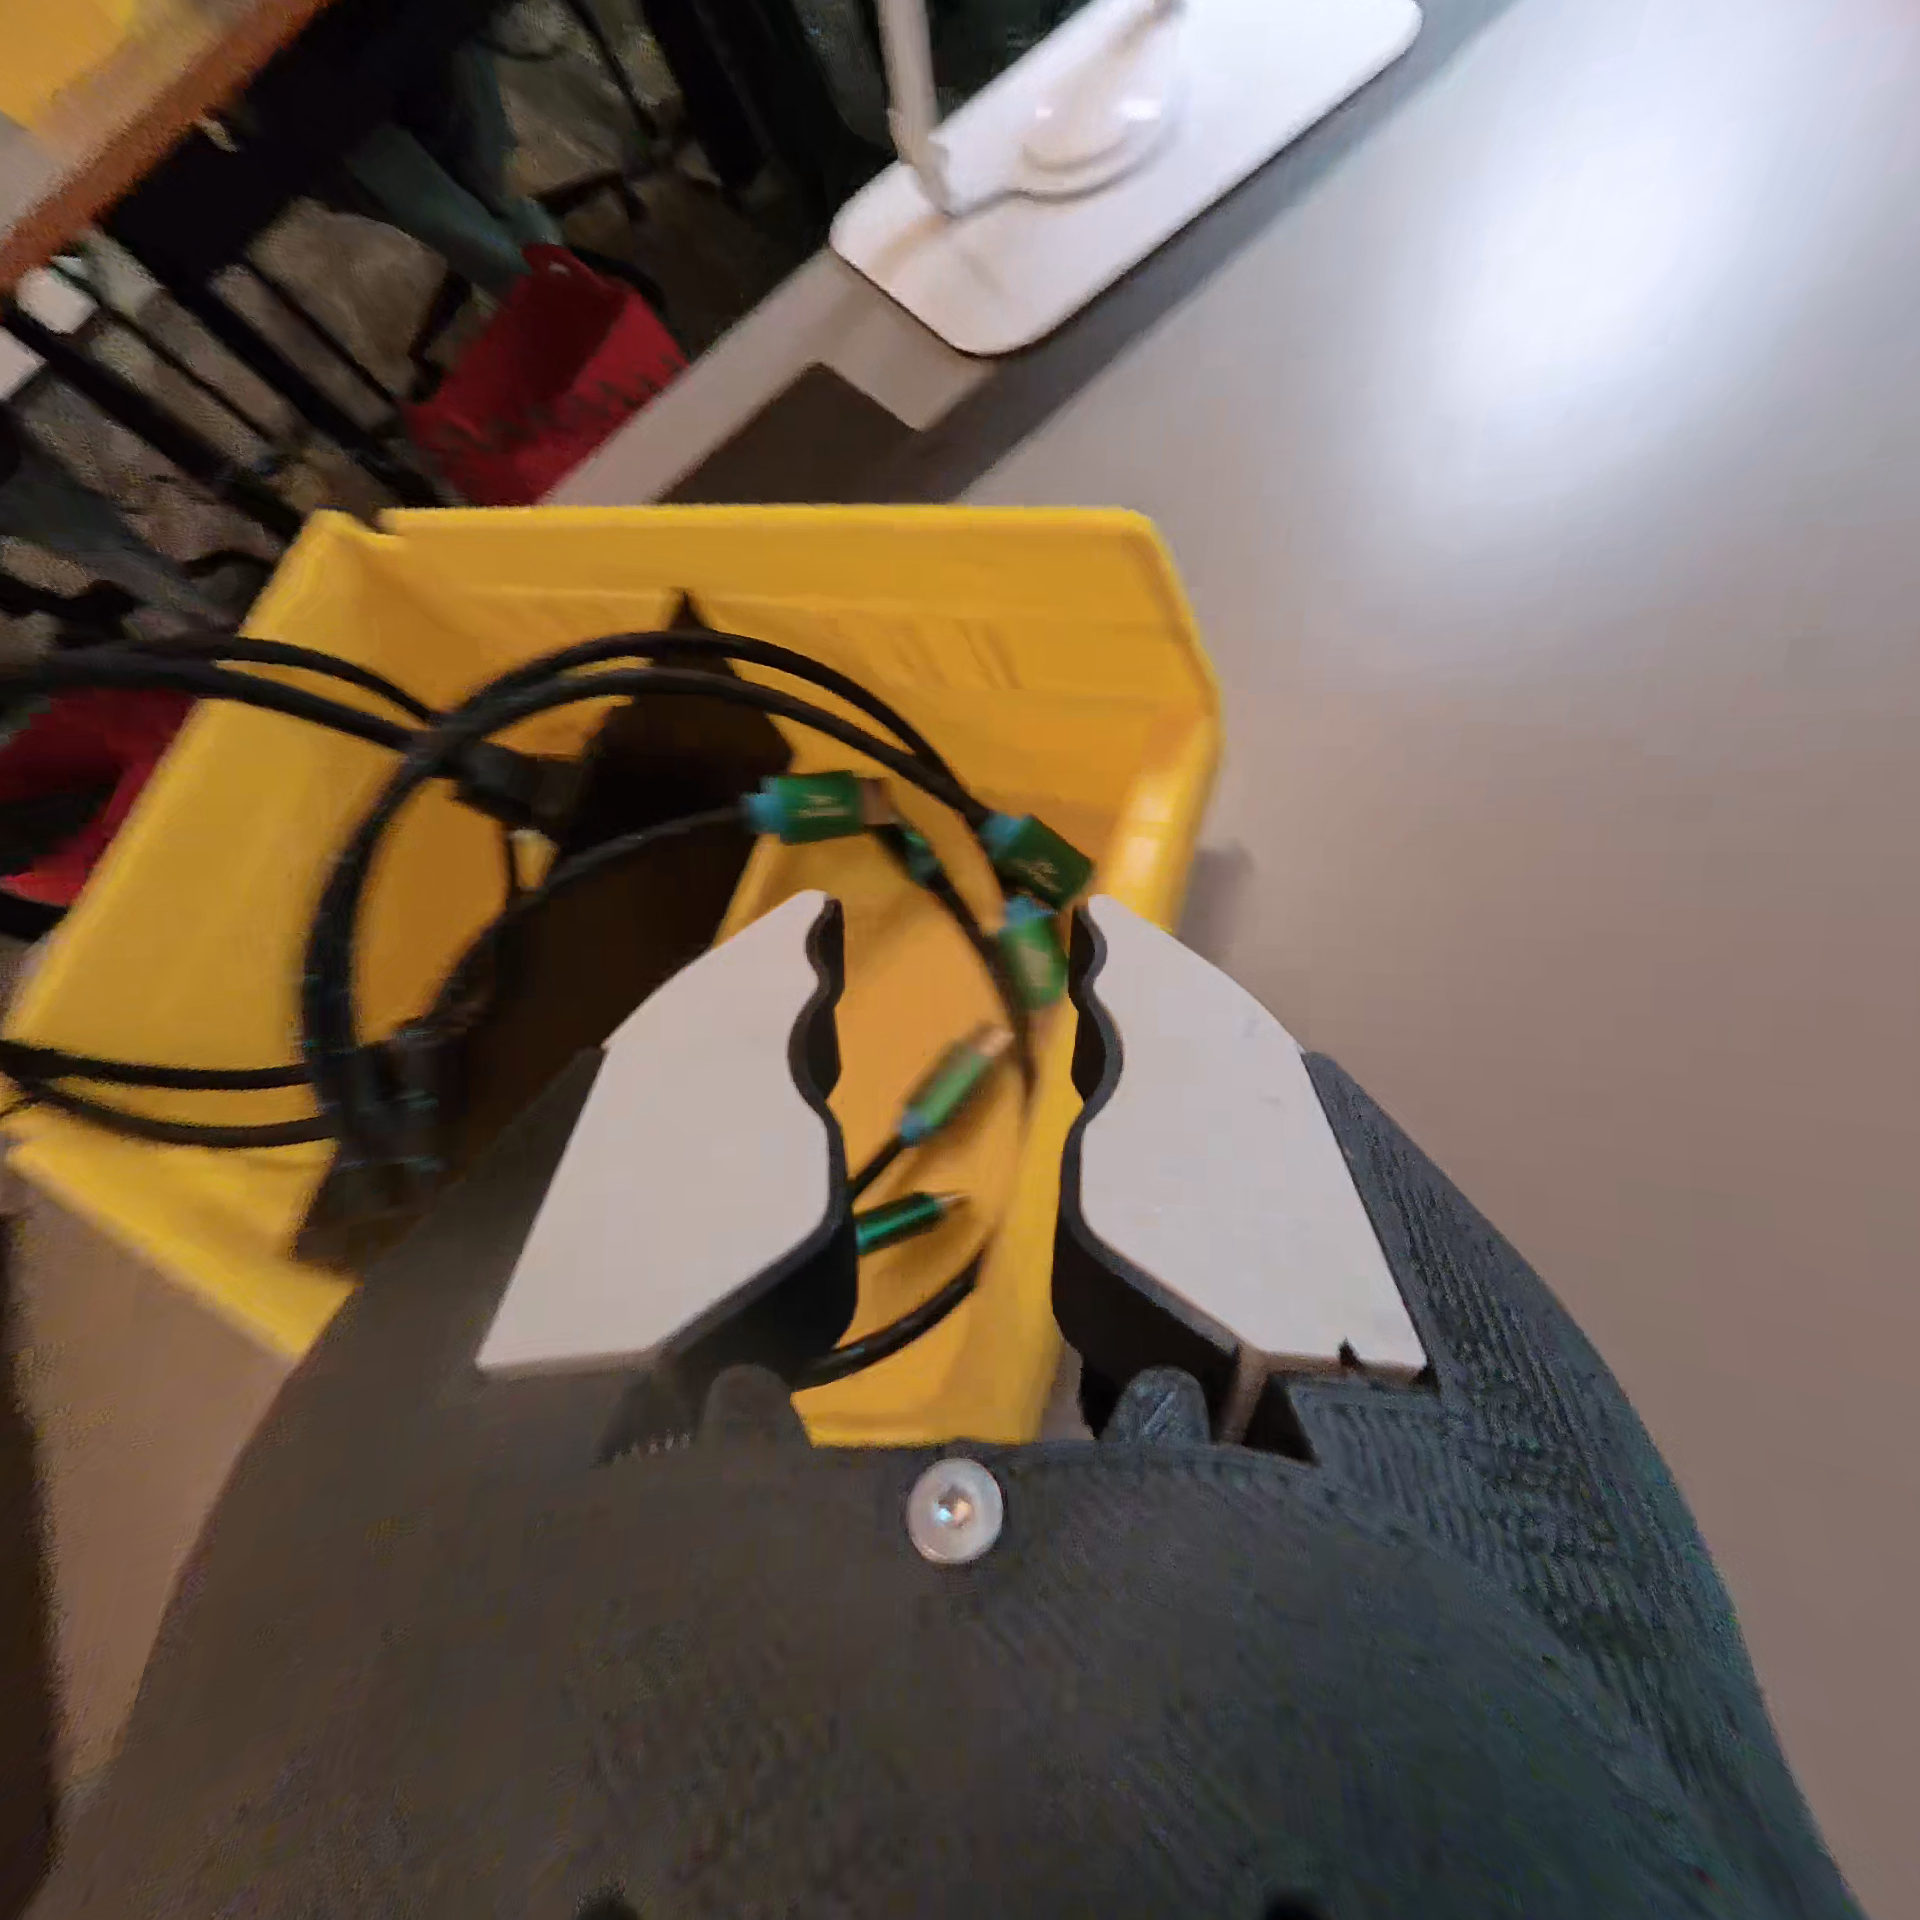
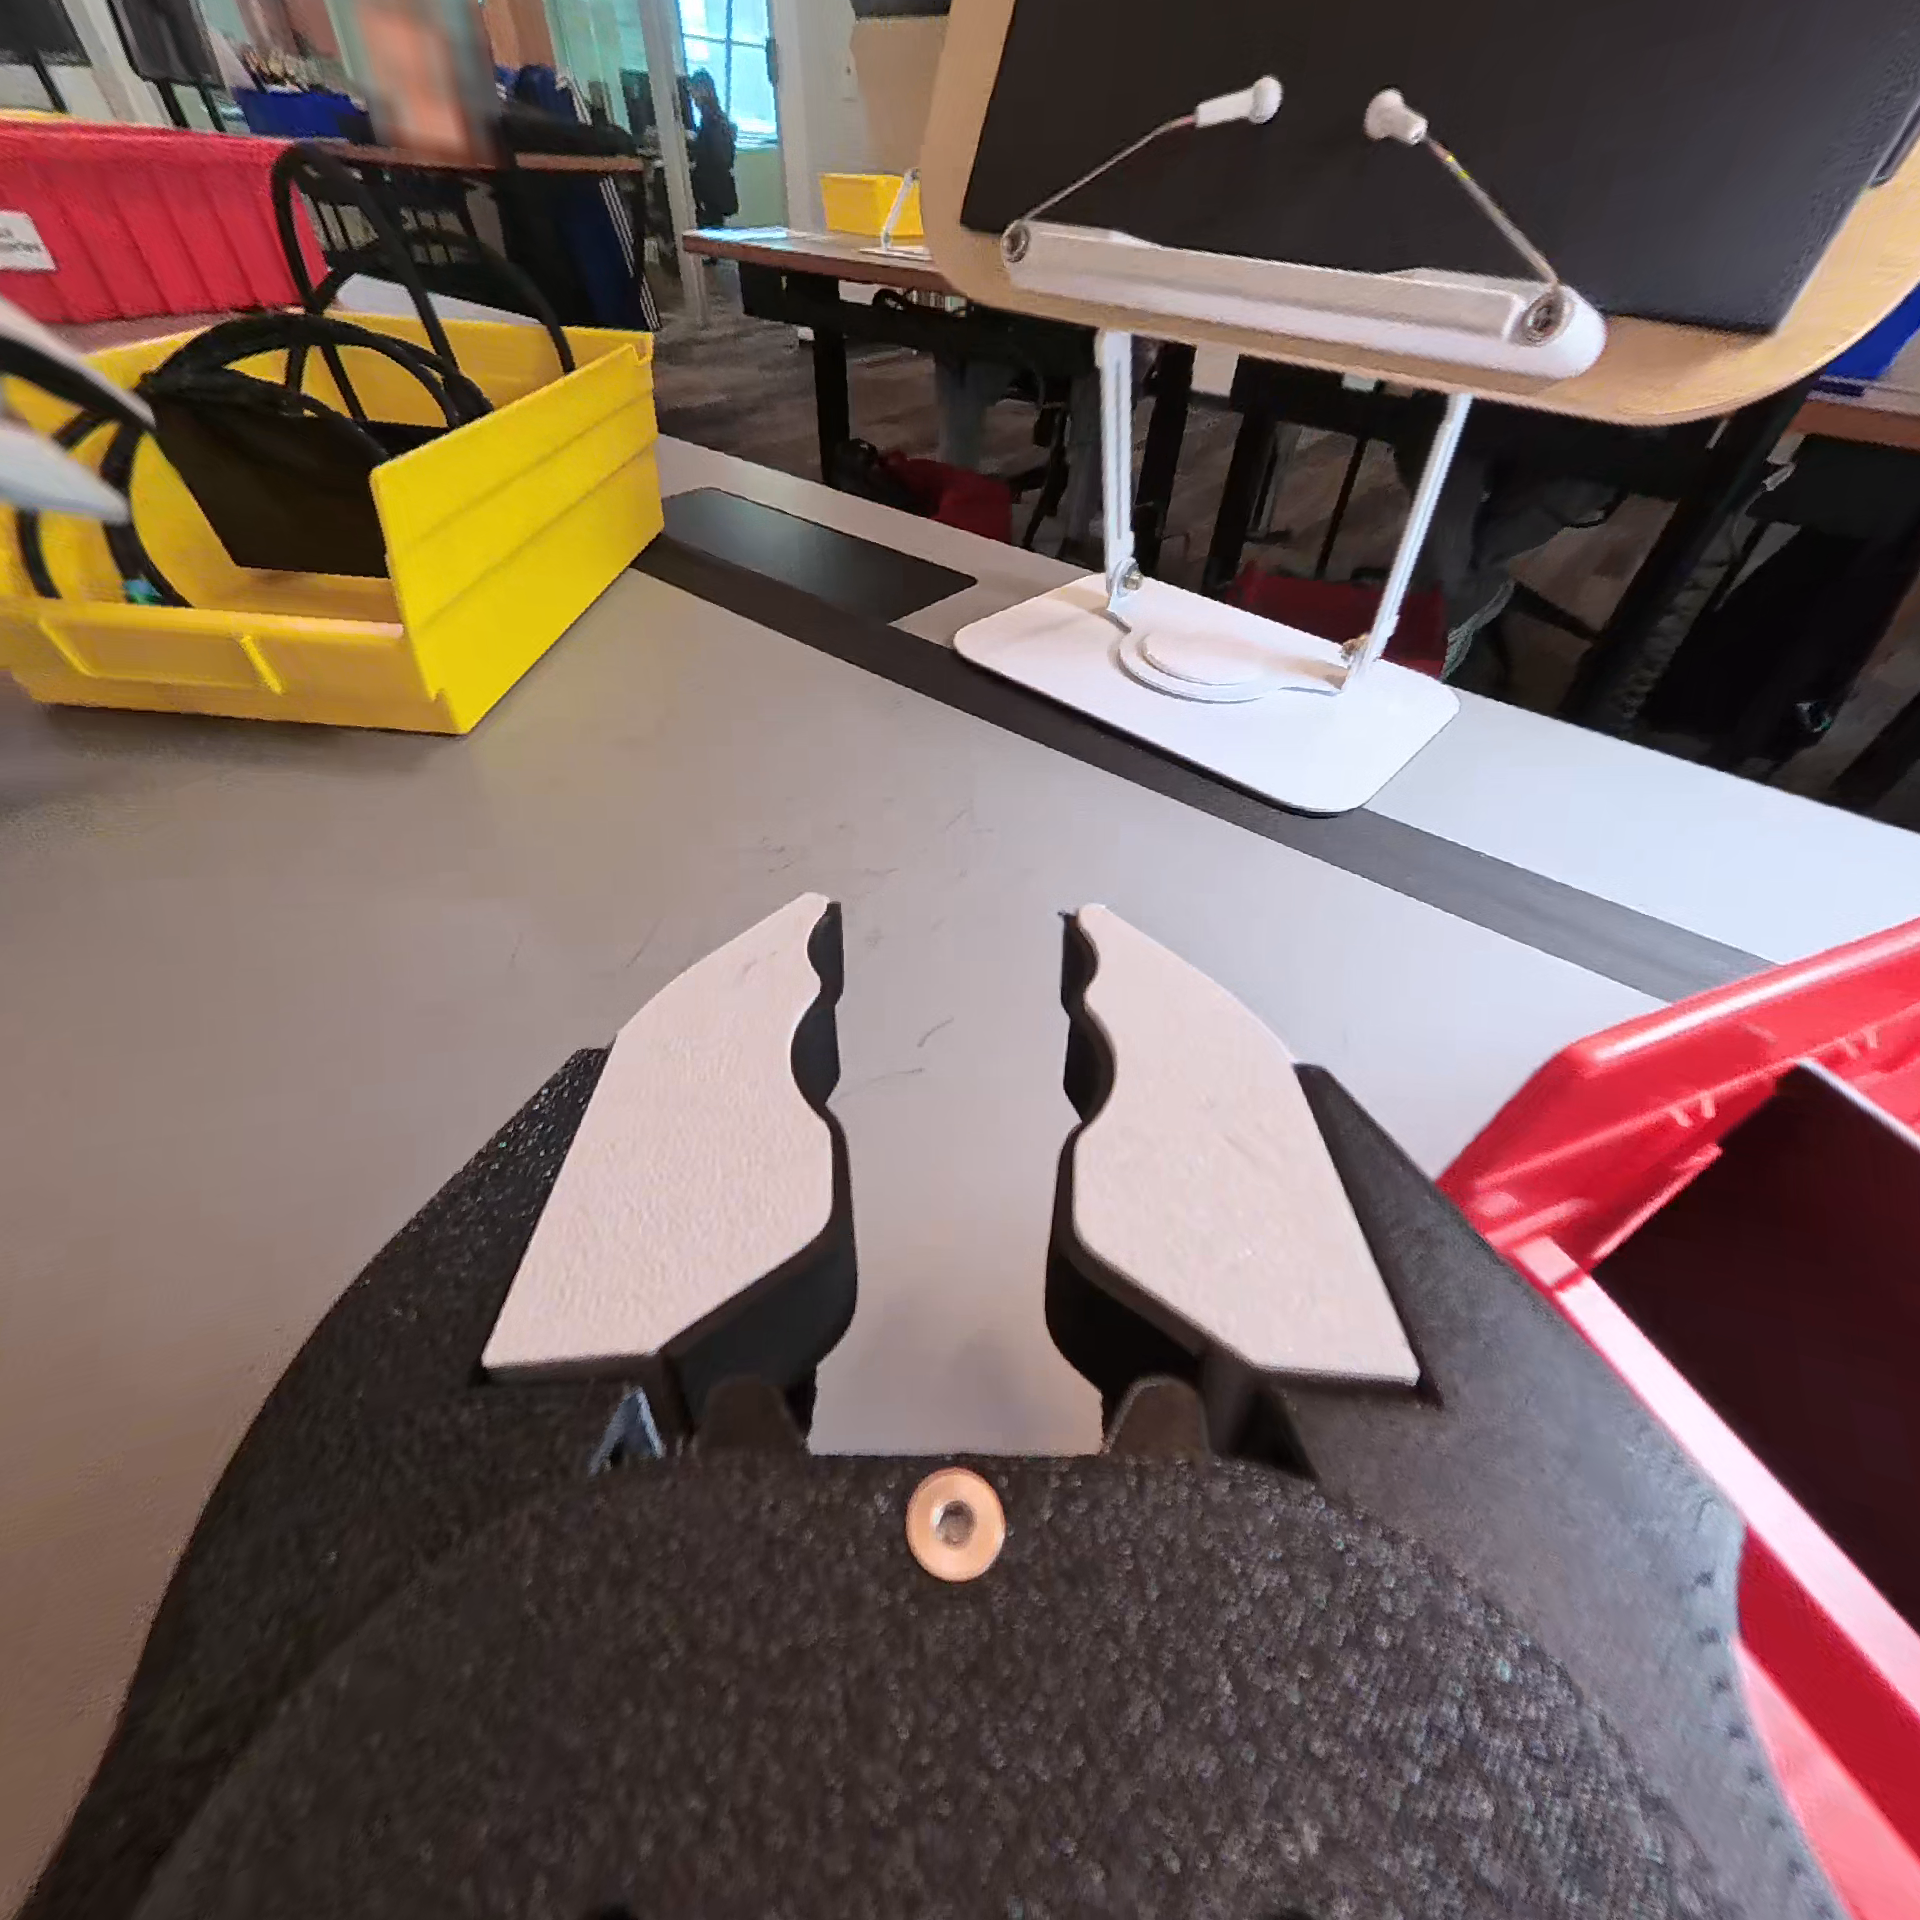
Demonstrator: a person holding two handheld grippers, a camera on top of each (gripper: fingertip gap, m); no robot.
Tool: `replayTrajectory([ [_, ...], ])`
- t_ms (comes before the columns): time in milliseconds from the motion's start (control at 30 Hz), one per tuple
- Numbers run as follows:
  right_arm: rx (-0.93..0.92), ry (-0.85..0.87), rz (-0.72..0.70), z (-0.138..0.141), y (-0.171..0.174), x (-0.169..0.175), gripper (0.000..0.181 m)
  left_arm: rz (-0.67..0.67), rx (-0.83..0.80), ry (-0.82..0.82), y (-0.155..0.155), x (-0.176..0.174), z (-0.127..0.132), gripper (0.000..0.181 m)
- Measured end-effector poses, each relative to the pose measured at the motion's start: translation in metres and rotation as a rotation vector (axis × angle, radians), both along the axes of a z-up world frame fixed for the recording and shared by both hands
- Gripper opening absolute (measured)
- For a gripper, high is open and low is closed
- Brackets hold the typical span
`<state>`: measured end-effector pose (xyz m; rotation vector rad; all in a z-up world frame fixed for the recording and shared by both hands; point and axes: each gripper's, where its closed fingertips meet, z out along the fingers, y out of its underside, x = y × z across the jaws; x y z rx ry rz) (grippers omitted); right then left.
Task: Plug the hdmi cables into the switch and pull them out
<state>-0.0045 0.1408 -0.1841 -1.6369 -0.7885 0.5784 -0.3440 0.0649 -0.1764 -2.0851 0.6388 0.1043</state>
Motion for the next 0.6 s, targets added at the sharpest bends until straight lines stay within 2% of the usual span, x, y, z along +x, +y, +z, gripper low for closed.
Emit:
replayTrajectory([
  [167,-0.034,0.028,0.035,-0.01,-0.008,-0.004,0.038,0.135,-0.01,0.098,0.032,-0.063,0.049,0.042],
  [300,-0.026,0.03,0.044,-0.011,-0.012,0.002,0.035,0.208,-0.163,0.181,0.058,-0.112,0.055,0.042],
  [367,-0.026,0.046,0.043,-0.009,-0.012,0.005,0.033,0.238,-0.217,0.159,0.07,-0.128,0.056,0.042],
  [433,-0.037,0.059,0.042,-0.008,-0.012,0.006,0.032,0.254,-0.281,0.022,0.08,-0.129,0.052,0.043],
  [533,-0.067,0.076,0.053,-0.012,-0.012,0.005,0.029,0.311,-0.416,-0.325,0.094,-0.118,0.034,0.047],
  [600,-0.083,0.075,0.06,-0.014,-0.012,0.003,0.027,0.346,-0.391,-0.469,0.11,-0.117,0.028,0.046],
])
